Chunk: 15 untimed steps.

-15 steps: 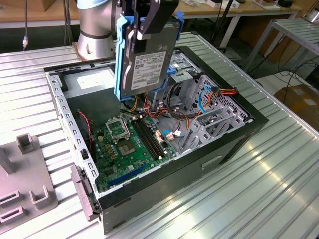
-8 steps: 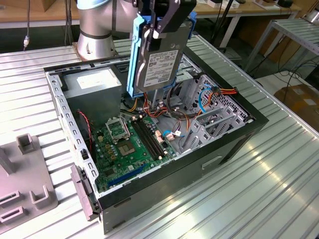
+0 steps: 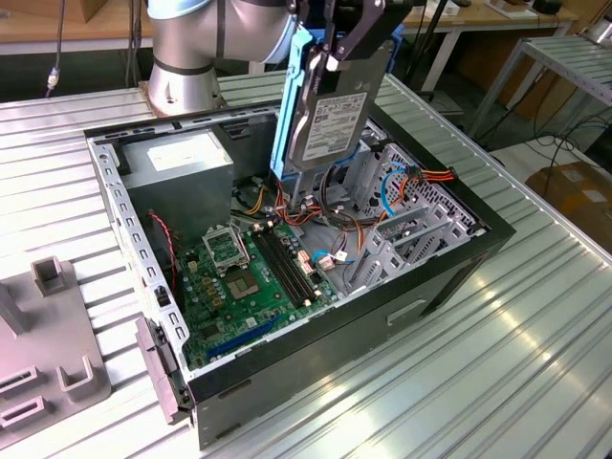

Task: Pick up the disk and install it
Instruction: 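Insert the disk into the insertion slot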

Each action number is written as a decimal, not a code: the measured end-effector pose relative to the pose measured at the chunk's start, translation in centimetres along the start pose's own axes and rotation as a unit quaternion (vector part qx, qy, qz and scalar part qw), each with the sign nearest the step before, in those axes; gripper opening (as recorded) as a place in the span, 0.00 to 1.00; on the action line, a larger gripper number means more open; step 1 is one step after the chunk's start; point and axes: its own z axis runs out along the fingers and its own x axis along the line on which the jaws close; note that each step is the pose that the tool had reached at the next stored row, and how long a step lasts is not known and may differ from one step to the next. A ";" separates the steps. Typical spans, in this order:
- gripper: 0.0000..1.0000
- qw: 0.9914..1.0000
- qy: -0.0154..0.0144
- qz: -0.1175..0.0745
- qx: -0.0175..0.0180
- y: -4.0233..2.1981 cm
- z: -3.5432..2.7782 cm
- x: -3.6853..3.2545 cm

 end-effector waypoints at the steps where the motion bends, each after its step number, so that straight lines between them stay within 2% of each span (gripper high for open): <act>1: 0.37 1.000 0.000 0.000 0.000 -0.18 0.00 0.04; 4: 0.37 1.000 0.000 0.000 0.000 -0.47 0.01 0.41; 15: 0.37 1.000 0.000 0.000 -0.001 -1.13 0.14 4.23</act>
